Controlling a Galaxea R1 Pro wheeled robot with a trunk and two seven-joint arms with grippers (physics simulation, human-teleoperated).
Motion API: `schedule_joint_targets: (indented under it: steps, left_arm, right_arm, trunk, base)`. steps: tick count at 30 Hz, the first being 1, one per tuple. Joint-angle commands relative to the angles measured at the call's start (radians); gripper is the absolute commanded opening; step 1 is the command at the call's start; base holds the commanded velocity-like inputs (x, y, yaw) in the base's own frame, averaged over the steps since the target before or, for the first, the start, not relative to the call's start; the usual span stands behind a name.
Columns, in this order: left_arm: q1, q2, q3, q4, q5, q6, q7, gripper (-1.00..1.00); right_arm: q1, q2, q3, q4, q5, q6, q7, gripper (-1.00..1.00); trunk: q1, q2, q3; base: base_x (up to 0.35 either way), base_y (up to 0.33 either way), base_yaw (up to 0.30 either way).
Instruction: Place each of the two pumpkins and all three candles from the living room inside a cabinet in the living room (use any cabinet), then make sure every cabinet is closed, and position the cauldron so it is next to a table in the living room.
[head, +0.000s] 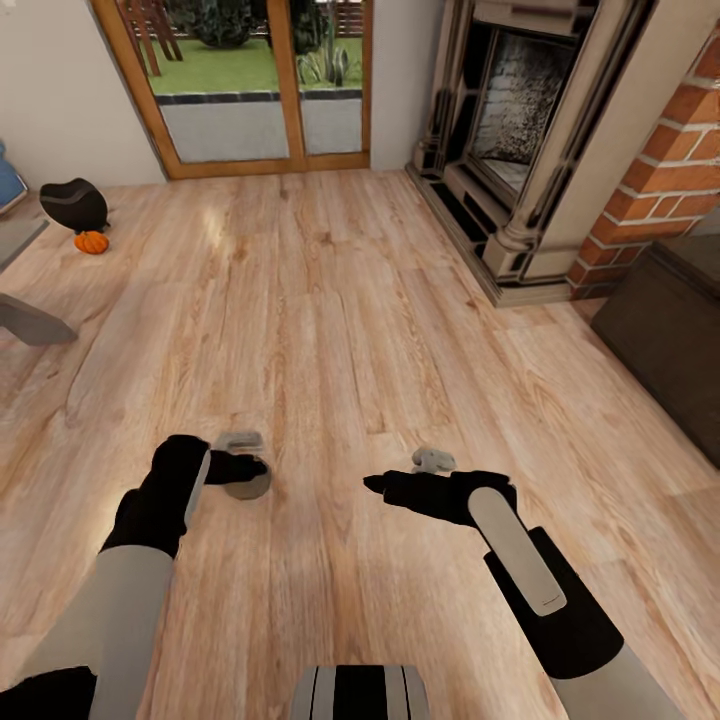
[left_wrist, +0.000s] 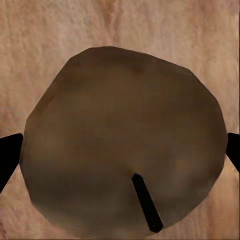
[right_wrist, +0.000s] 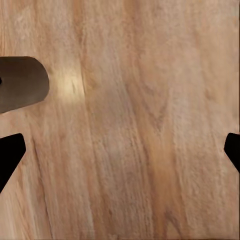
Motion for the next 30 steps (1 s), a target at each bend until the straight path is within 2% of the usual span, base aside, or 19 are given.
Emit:
schedule_joint_targets:
  steps: [1,2,4,8,14,30]
  left_arm:
    - [0.012,0.000,0.001,-0.038,-0.009,0.019,-0.011,-1.00]
    - [0.034,0.000,0.001,-0.107,-0.011,0.042,-0.011,-1.00]
    - [0.061,-0.001,0.001,-0.188,-0.014,0.046,-0.012,-1.00]
    - [0.087,-0.002,0.001,-0.262,-0.017,0.046,-0.012,-1.00]
    - [0.094,-0.002,0.000,-0.286,-0.017,0.046,-0.013,-1.00]
    - [0.097,-0.002,-0.001,-0.290,-0.016,0.046,-0.013,-1.00]
  right_arm:
    - [-0.001,-0.001,0.001,-0.001,-0.009,0.000,-0.020,1.00]
    - [-0.001,-0.001,0.000,-0.001,-0.009,0.000,-0.034,1.00]
    - [-0.001,-0.001,-0.001,-0.001,-0.009,0.000,-0.048,1.00]
    - [-0.001,-0.001,-0.001,-0.001,-0.008,0.000,-0.059,1.00]
    - [-0.001,0.008,0.001,-0.001,-0.006,0.001,-0.075,1.00]
    - [-0.001,0.008,0.000,-0.001,-0.008,0.000,-0.091,1.00]
  trunk:
    - [0.000,0.000,0.003]
    - [-0.001,0.000,0.007]
    - [-0.002,0.001,0.015]
    - [-0.004,0.002,0.030]
    - [-0.006,0.003,0.056]
    - [-0.013,0.007,0.137]
  base:
    - [0.000,0.000,0.000]
    - [0.000,0.000,0.000]
    - [0.000,0.000,0.000]
    - [0.000,0.000,0.000]
    - [0.000,0.000,-0.057]
    - [-0.035,0.000,-0.184]
